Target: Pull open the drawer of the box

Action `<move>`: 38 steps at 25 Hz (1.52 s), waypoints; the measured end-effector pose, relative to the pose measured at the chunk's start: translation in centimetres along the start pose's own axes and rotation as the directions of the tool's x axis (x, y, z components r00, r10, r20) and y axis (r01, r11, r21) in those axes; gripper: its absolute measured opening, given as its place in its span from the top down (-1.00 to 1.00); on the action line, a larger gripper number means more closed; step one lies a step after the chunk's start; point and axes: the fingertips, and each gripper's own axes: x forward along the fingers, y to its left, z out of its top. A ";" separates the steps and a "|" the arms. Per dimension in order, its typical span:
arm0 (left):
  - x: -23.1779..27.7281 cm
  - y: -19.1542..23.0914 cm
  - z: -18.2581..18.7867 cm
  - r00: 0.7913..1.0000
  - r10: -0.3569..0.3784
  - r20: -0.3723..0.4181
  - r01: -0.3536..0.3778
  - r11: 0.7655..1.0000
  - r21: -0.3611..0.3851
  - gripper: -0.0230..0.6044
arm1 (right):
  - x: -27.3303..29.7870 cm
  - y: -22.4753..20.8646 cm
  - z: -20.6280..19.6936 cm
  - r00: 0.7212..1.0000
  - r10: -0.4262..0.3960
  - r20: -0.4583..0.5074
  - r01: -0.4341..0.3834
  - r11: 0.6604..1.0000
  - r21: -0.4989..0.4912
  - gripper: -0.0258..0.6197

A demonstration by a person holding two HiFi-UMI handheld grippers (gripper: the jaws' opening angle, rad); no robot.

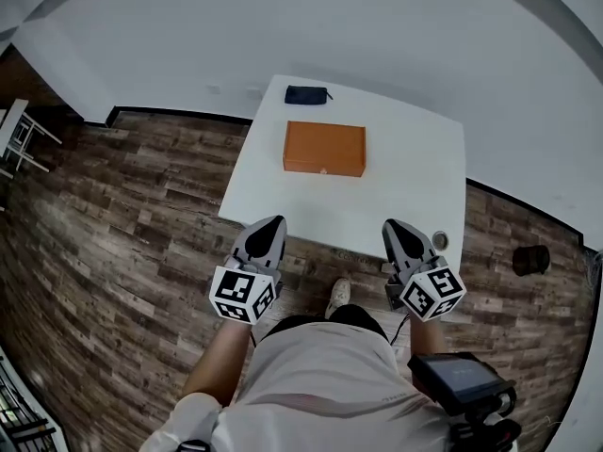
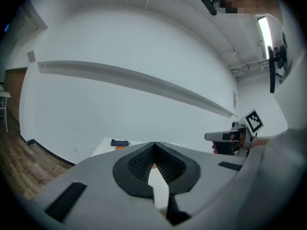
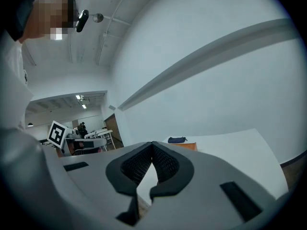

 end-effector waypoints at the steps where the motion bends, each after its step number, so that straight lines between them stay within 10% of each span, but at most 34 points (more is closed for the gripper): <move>1: 2.0 0.0 0.3 1.000 0.011 -0.006 -0.011 1.000 -0.001 0.89 | 0.9 -2.0 0.4 1.000 0.010 -0.005 -0.010 1.000 0.005 0.91; 15: 8.4 -1.5 -0.2 0.996 0.081 -0.041 -0.082 0.996 -0.026 0.89 | 4.9 -7.3 1.3 0.990 0.126 -0.063 -0.126 0.992 0.001 0.91; 26: 11.5 1.4 -2.8 0.994 0.016 -0.106 -0.017 1.000 -0.012 0.89 | 7.2 -7.1 0.0 0.993 0.052 -0.109 -0.050 0.999 0.016 0.91; 38: 19.6 3.8 -12.3 0.944 0.045 -0.328 -0.046 0.999 0.004 0.81 | 7.7 -7.3 -2.1 0.984 0.033 -0.173 -0.032 0.999 0.011 0.91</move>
